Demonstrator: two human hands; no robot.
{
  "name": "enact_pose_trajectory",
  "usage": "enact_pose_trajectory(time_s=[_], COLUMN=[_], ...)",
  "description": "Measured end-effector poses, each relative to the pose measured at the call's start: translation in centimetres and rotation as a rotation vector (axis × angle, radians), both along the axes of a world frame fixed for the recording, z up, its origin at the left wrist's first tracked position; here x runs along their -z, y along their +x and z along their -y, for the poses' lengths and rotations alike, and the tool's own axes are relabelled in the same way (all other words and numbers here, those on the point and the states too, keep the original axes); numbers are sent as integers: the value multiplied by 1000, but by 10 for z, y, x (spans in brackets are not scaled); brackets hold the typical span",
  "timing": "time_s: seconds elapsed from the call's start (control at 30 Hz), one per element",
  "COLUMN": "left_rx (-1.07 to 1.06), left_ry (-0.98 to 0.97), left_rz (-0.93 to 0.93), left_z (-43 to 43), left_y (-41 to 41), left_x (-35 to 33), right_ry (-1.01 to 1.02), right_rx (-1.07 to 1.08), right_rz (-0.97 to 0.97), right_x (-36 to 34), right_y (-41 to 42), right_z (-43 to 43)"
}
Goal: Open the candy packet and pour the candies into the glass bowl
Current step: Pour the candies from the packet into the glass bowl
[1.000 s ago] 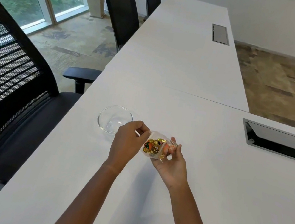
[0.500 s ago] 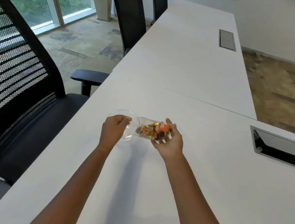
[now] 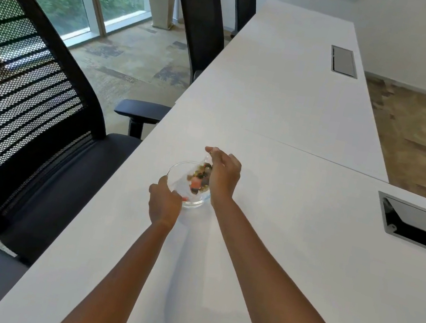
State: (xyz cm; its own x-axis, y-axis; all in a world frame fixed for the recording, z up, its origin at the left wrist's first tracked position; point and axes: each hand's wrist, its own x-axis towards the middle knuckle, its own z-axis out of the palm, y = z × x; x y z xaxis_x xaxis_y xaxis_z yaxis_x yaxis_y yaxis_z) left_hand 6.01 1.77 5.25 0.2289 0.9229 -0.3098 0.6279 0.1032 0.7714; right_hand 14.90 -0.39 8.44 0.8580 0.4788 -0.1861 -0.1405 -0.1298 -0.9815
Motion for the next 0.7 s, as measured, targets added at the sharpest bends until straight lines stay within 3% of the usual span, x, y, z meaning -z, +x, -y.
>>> enact_pose_trajectory(time_s=[0.43,0.57,0.7], left_rx=[-7,0,4], left_ry=[55,70,78], left_rz=[-11,-13,-23], left_z=[-3,-3,-2], left_y=[0,-1,-2], left_x=[13,15,15], right_ry=[-33,-25,-68], right_rx=[-322,-332,-362], right_rz=[603,657,565], right_x=[-1,1,6], right_y=[-2,-1,-1], right_z=[3,8,13])
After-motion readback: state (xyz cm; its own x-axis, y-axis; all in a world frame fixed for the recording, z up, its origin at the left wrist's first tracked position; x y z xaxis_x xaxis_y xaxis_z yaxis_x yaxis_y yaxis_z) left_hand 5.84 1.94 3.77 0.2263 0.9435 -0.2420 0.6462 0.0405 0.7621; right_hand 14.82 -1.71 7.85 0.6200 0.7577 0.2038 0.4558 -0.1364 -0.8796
